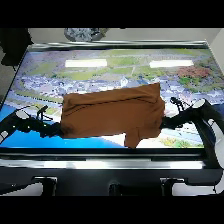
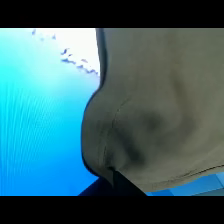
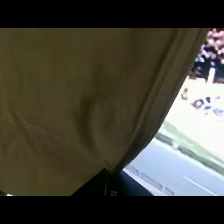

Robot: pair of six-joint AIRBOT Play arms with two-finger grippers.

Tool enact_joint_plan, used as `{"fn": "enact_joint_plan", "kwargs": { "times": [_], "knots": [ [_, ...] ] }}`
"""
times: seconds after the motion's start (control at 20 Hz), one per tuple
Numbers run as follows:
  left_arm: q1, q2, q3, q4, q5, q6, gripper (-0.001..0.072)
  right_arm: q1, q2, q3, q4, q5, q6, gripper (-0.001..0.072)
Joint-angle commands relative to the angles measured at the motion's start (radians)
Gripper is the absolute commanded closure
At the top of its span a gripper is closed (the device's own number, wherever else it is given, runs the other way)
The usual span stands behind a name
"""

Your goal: Fold the shirts.

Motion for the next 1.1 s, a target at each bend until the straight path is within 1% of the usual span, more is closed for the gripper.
{"fn": "enact_joint_plan", "kwargs": {
  "times": [0.0, 0.05, 0.15, 0.25, 0.35, 0.4, 0.45, 0.5, 0.55, 0.6, 0.65, 0.75, 0.9, 1.05],
  "knots": [
    [0.001, 0.001, 0.011, -0.003, 0.006, 0.004, 0.0678, 0.000, -0.011, 0.011, 0.030, 0.001, -0.011, 0.0669],
    [0.005, 0.004, 0.039, 0.000, -0.006, 0.004, 0.0680, 0.000, -0.006, 0.044, 0.012, 0.051, -0.059, 0.0669],
    [0.006, 0.061, 0.161, 0.005, -0.022, 0.004, 0.0681, 0.000, 0.051, 0.178, -0.089, 0.117, -0.121, 0.0670],
    [0.006, 0.180, 0.360, 0.005, -0.002, 0.002, 0.0681, 0.000, 0.168, 0.378, -0.183, 0.093, -0.160, 0.0670],
    [0.007, 0.307, 0.622, 0.016, 0.045, -0.004, 0.0681, 0.000, 0.318, 0.610, -0.207, -0.027, -0.227, 0.0669],
    [0.008, 0.359, 0.753, 0.054, 0.085, -0.005, 0.0680, 0.000, 0.397, 0.708, -0.213, -0.124, -0.240, 0.0669],
    [0.010, 0.403, 0.877, 0.093, 0.130, -0.023, 0.0680, 0.000, 0.484, 0.790, -0.215, -0.244, -0.242, 0.0669],
    [0.012, 0.445, 0.997, 0.134, 0.182, -0.053, 0.0680, 0.000, 0.562, 0.840, -0.223, -0.355, -0.258, 0.0669],
    [0.011, 0.483, 1.085, 0.169, 0.221, -0.083, 0.0680, 0.000, 0.643, 0.869, -0.226, -0.430, -0.264, 0.0669],
    [0.011, 0.521, 1.151, 0.173, 0.248, -0.102, 0.0680, 0.000, 0.715, 0.874, -0.225, -0.460, -0.262, 0.0669],
    [0.011, 0.555, 1.186, 0.172, 0.257, -0.114, 0.0680, 0.000, 0.779, 0.874, -0.230, -0.448, -0.262, 0.0669],
    [0.011, 0.619, 1.198, 0.171, 0.248, -0.141, 0.0680, 0.000, 0.864, 0.874, -0.265, -0.361, -0.254, 0.0669],
    [0.011, 0.661, 1.197, 0.179, 0.163, -0.140, 0.0680, 0.000, 0.919, 0.874, -0.346, -0.248, -0.211, 0.0669],
    [0.011, 0.661, 1.197, 0.190, 0.052, -0.181, 0.0680, 0.000, 0.921, 0.874, -0.343, -0.189, -0.201, 0.0669]
  ]
}}
